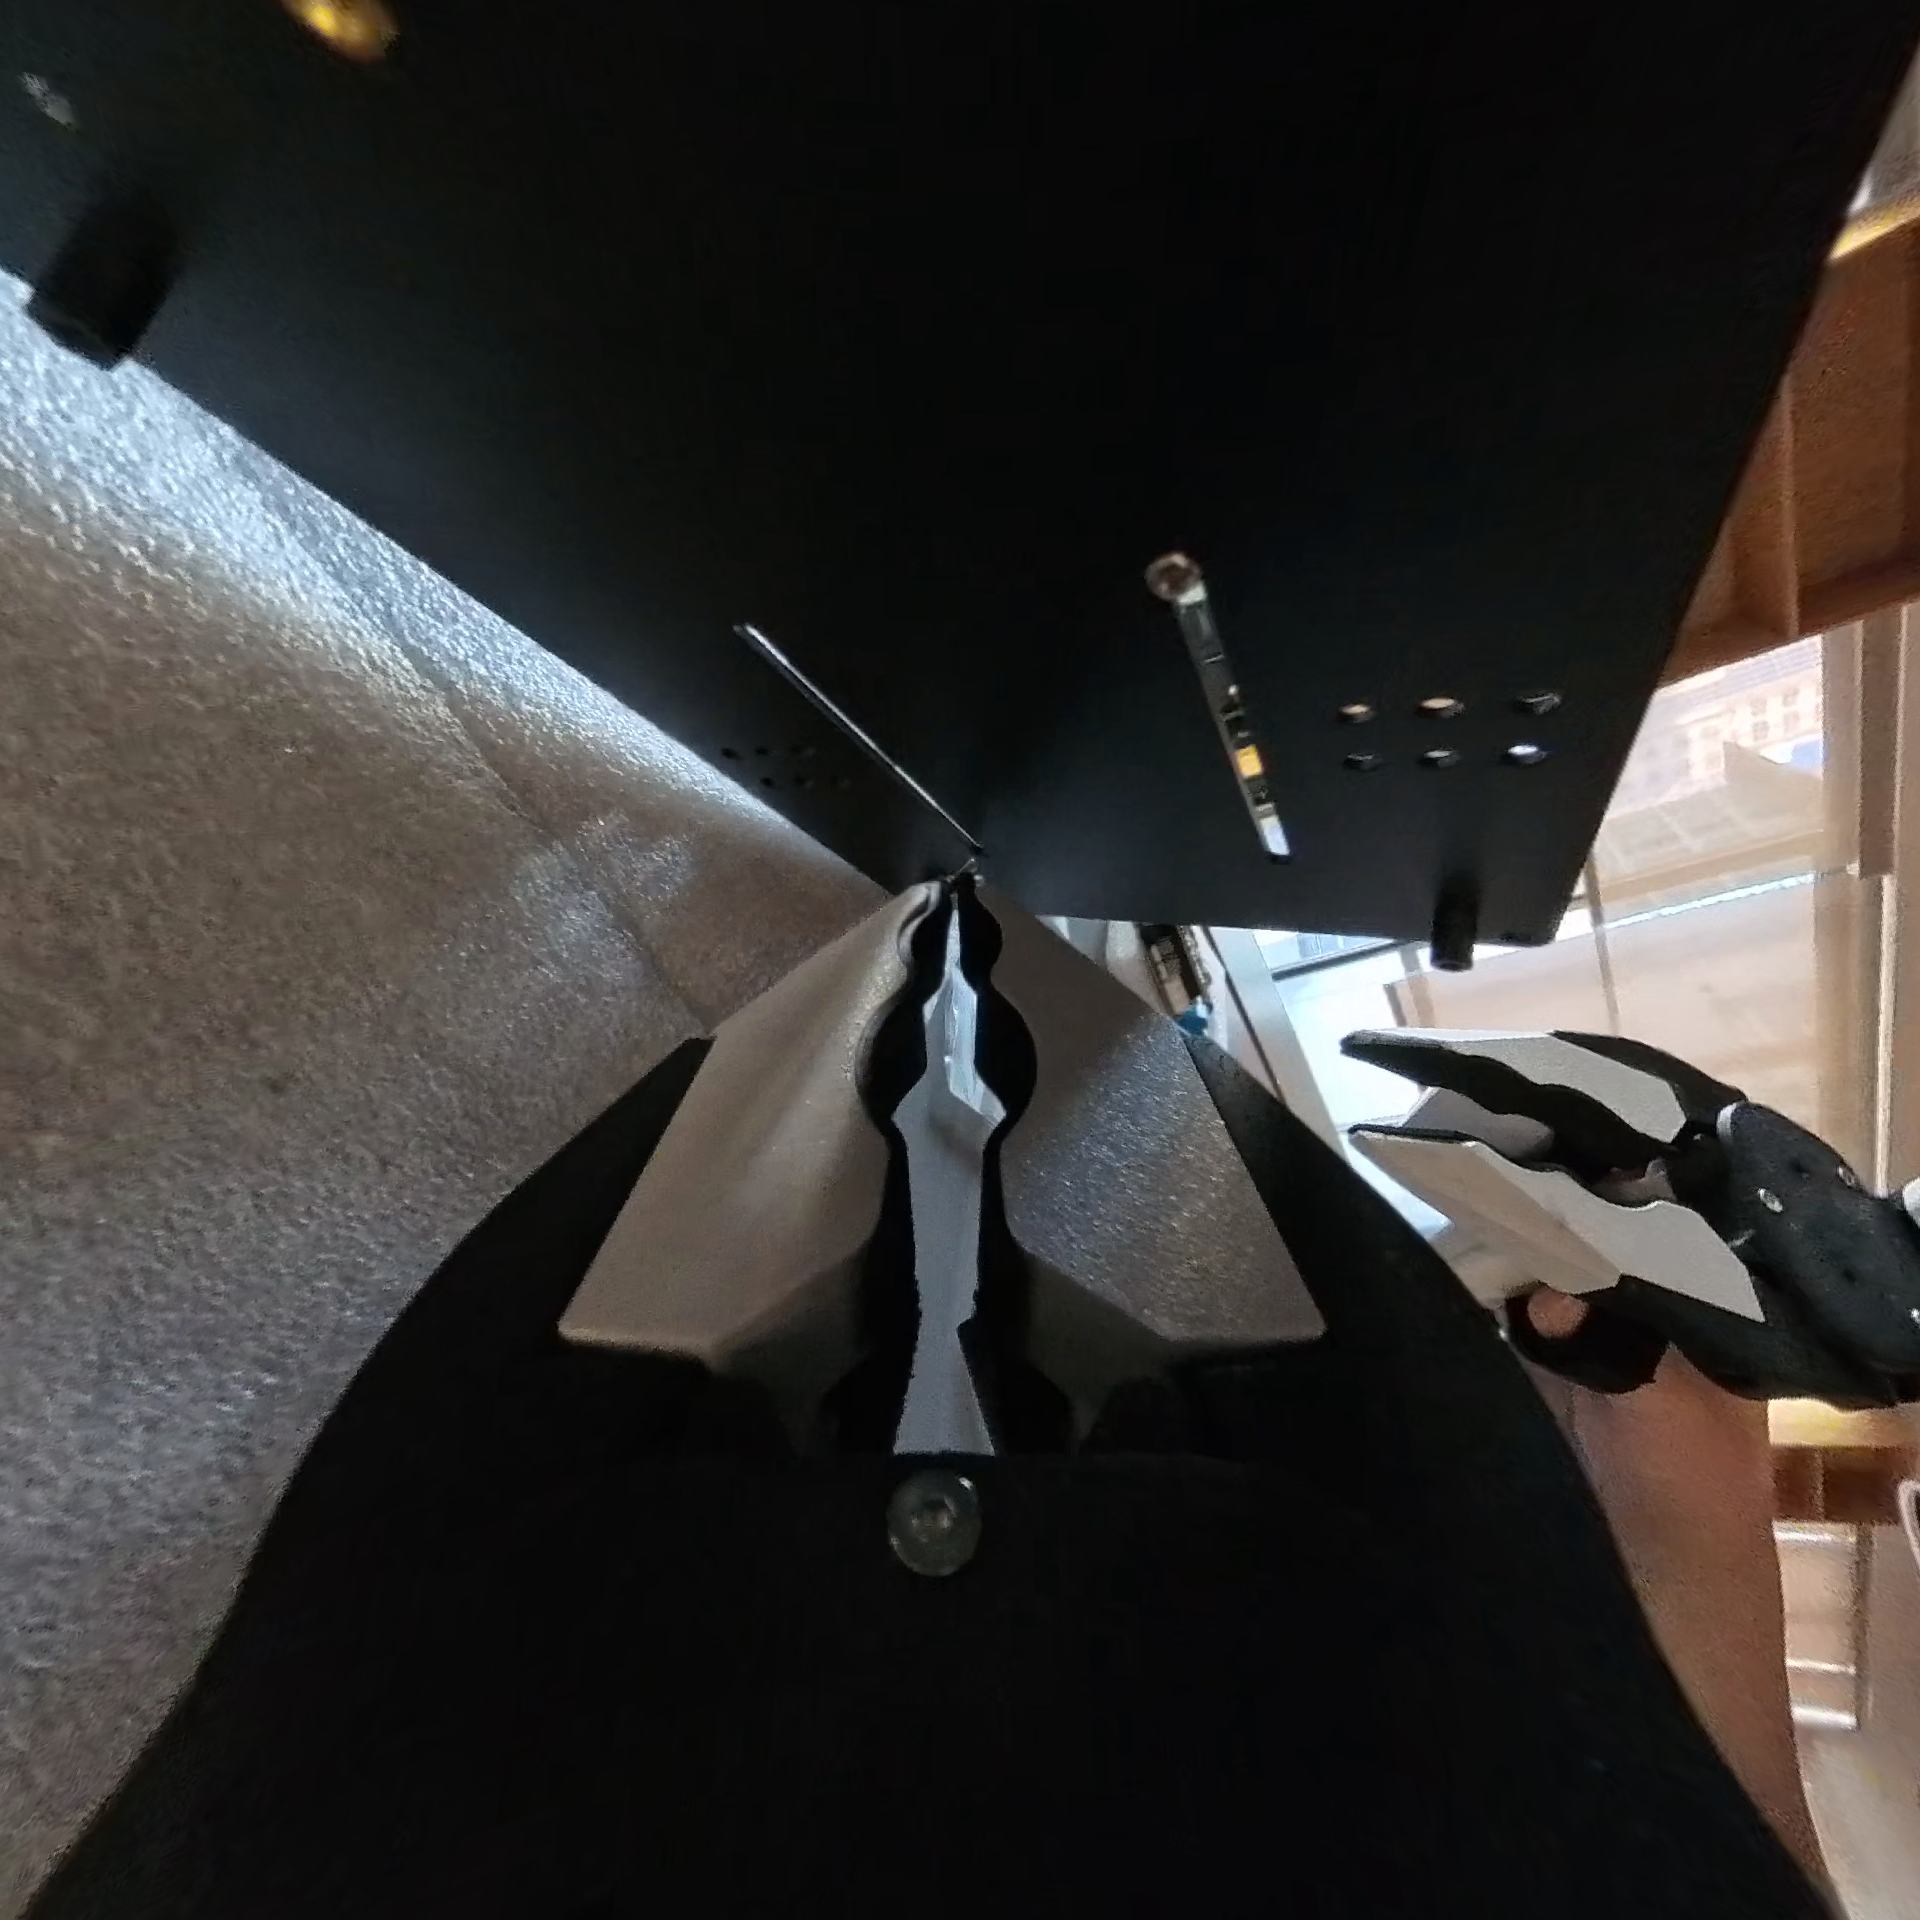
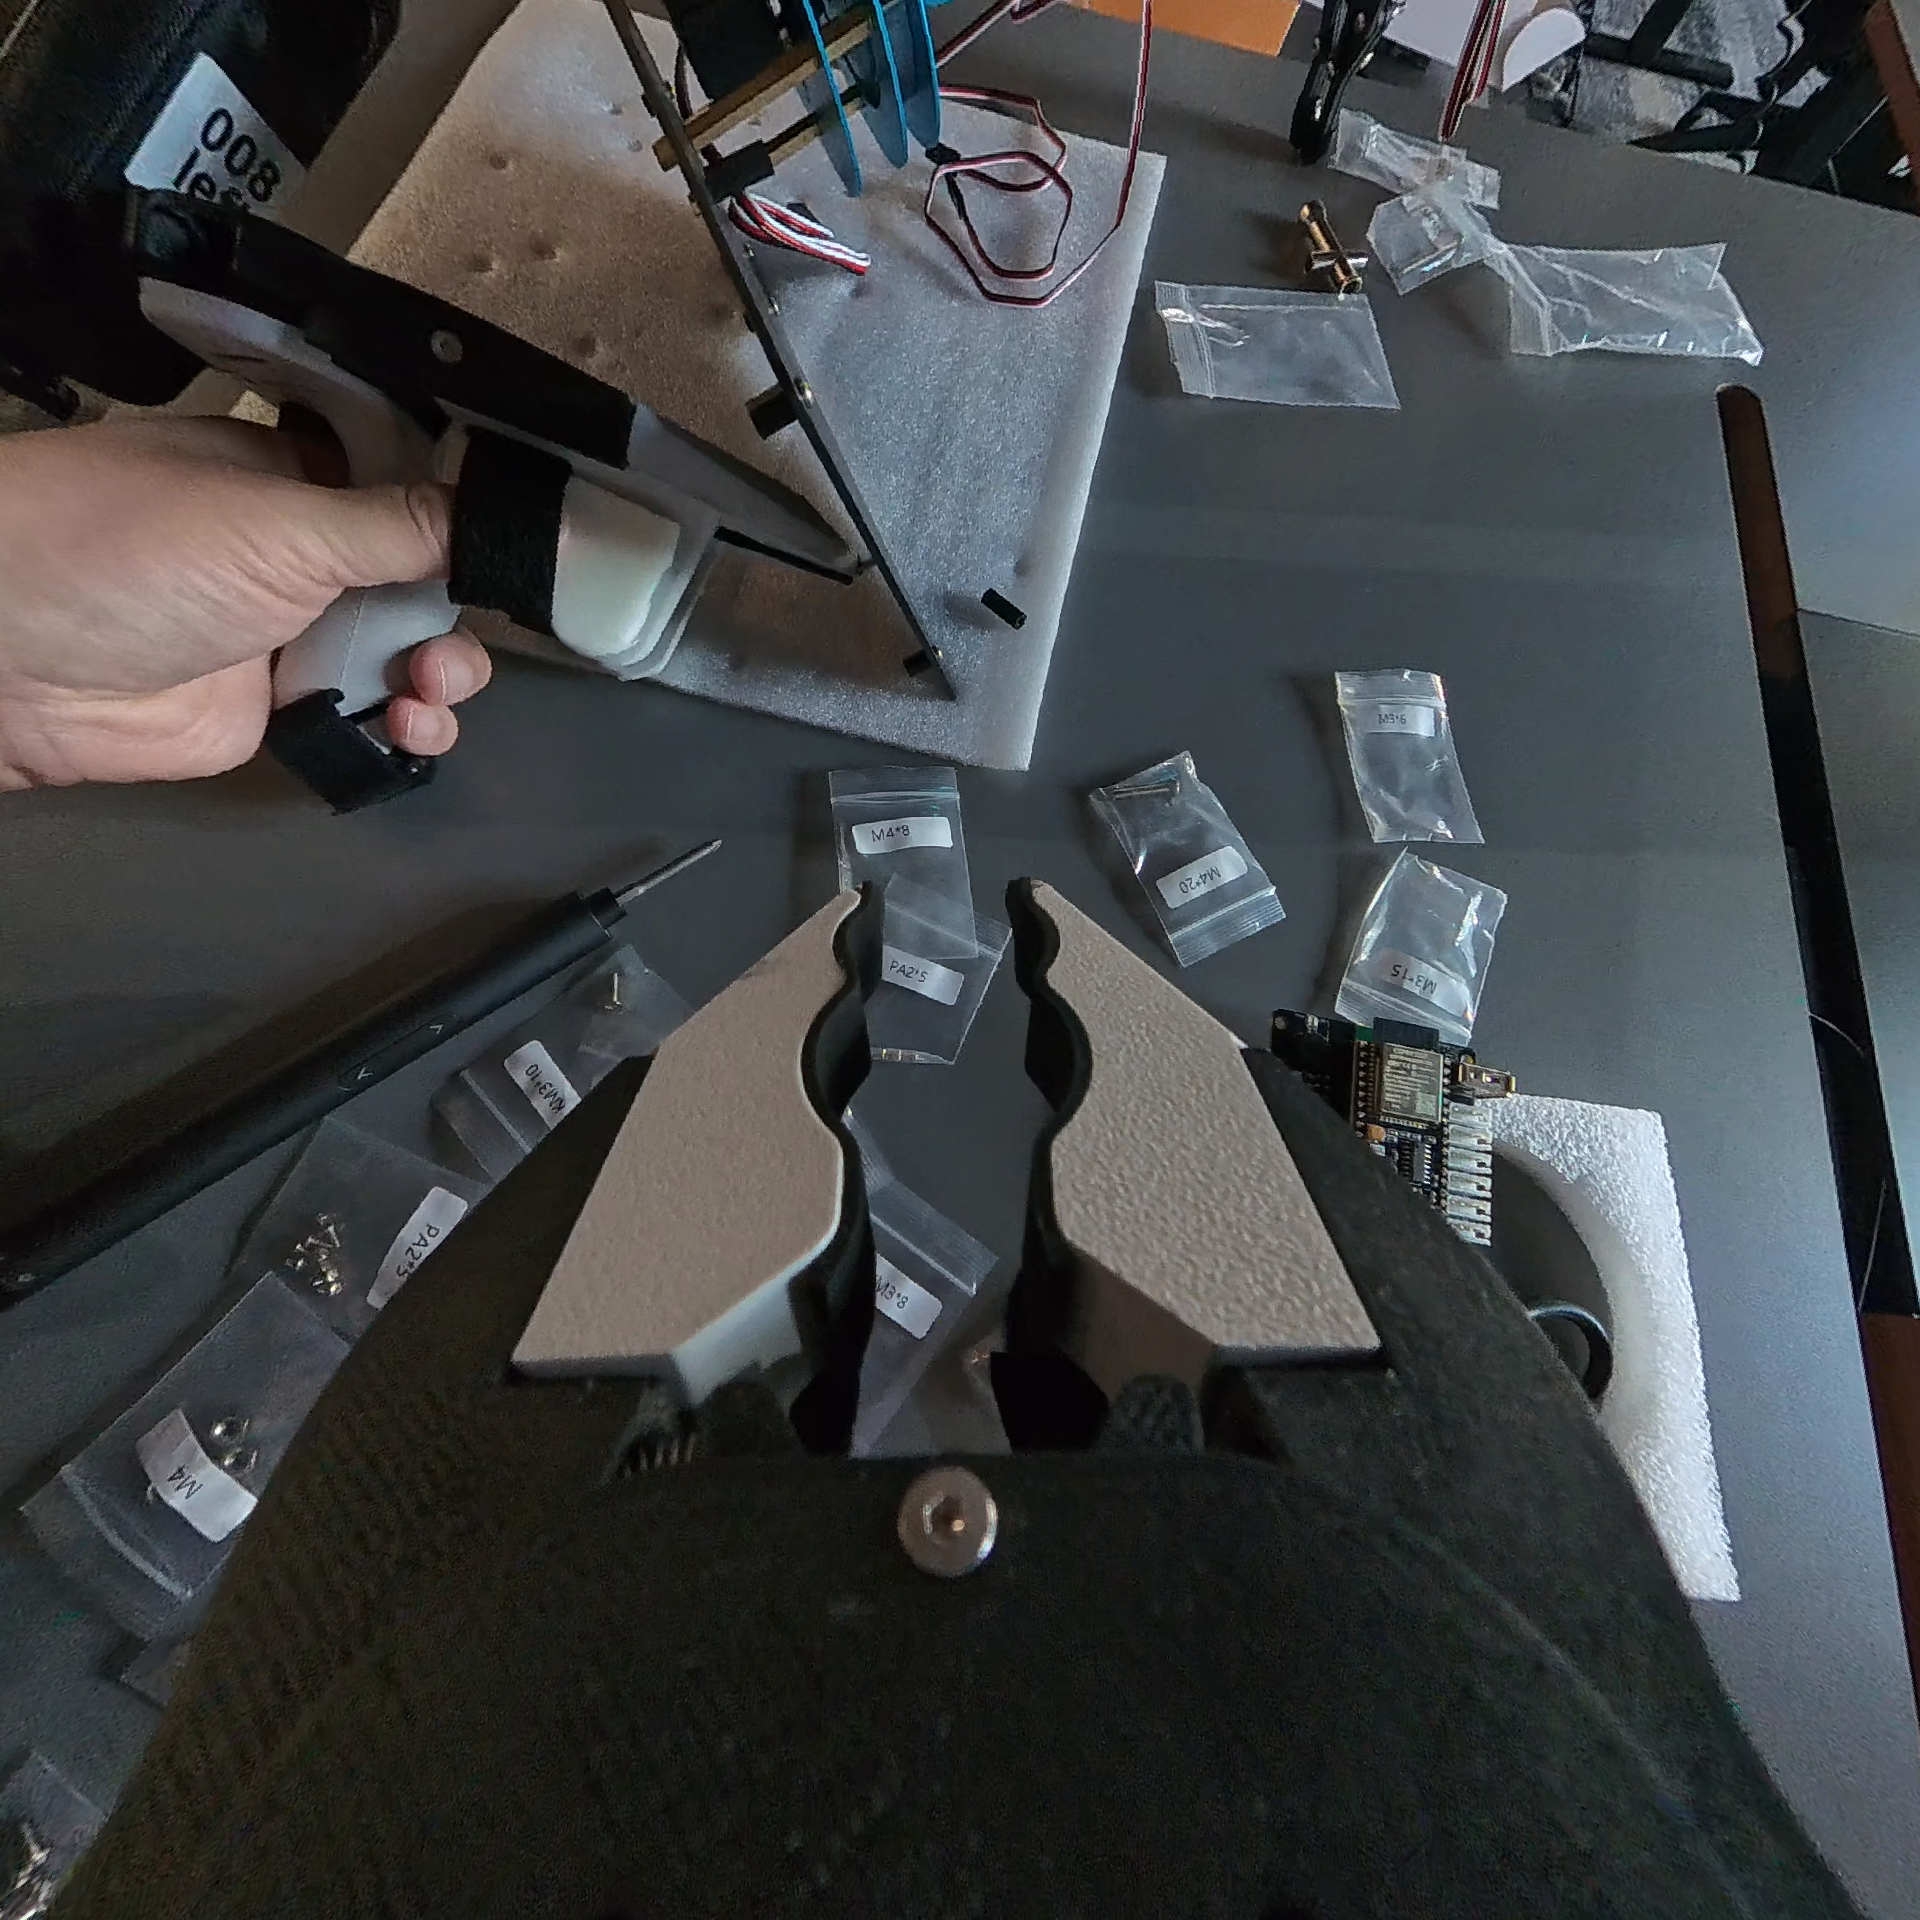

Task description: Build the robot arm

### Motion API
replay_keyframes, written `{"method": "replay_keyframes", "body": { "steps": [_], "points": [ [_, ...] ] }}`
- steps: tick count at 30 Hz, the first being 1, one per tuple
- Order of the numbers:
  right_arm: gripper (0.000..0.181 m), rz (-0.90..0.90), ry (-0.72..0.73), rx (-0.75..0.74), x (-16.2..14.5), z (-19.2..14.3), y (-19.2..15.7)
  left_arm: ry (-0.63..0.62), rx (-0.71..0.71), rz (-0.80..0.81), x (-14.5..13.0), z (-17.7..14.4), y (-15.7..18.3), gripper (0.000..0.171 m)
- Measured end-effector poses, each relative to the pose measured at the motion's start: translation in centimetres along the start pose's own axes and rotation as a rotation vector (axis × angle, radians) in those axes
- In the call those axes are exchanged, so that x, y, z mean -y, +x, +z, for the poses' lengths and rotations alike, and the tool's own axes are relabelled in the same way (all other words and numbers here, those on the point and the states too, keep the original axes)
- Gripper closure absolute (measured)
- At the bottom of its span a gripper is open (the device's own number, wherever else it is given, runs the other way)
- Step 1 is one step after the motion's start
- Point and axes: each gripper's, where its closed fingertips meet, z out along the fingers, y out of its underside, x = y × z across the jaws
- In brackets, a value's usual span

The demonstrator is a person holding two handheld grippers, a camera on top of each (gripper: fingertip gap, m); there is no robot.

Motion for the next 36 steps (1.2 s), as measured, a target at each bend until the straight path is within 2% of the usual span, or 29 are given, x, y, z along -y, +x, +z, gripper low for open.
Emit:
{"method": "replay_keyframes", "body": {
  "steps": [16, 36],
  "points": [
    [0.157, -0.005, -0.019, 0.003, -0.22, 0.58, -0.08, 0.042, -0.057, -0.058, 0.34, -0.24, 0.36, 0.171],
    [0.156, -0.01, -0.035, 0.011, -0.5, 0.87, -0.48, 0.05, -0.079, -0.253, 0.6, -0.09, 0.04, 0.171]
  ]
}}
